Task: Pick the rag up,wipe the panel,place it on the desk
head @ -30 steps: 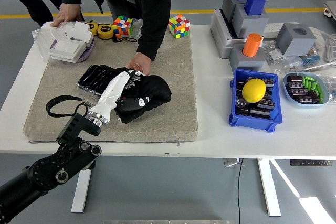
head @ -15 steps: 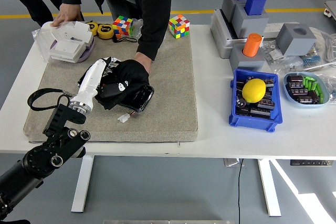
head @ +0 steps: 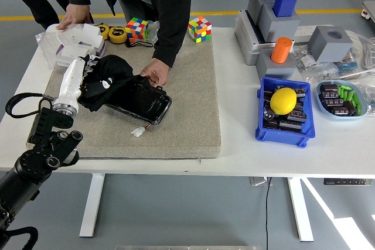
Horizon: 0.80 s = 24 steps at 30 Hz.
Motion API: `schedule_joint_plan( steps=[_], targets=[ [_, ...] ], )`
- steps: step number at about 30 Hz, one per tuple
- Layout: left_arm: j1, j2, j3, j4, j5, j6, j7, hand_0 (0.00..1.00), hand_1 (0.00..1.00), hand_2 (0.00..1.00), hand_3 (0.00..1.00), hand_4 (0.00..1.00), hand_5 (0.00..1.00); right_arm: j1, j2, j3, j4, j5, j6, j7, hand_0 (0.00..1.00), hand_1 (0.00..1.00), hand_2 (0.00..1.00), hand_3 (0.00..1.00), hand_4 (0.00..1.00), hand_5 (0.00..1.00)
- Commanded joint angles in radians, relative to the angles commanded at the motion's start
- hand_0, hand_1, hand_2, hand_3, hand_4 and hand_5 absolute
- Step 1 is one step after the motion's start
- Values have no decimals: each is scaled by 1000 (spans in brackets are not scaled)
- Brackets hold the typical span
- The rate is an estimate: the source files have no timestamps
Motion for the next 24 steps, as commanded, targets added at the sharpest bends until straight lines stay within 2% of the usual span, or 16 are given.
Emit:
schedule_joint_plan(
  steps=[5,12,18,24],
  targets=[
    [-11,-4,-27,42,9,4,-14,226,305,359,571,703,2,1,2,-1,0,1,0,0,531,554,490,521,890,346],
    [-26,-7,-103,109,26,22,-45,226,306,360,571,703,2,0,1,0,0,2,0,0,531,554,490,522,890,346],
    [-25,-4,-119,114,18,34,-64,226,306,360,572,702,2,-1,2,-1,0,0,0,0,531,553,490,522,889,345],
    [-3,-1,-67,78,0,24,-52,225,307,361,572,703,2,0,2,-2,2,4,1,1,532,553,490,521,889,346]
  ],
)
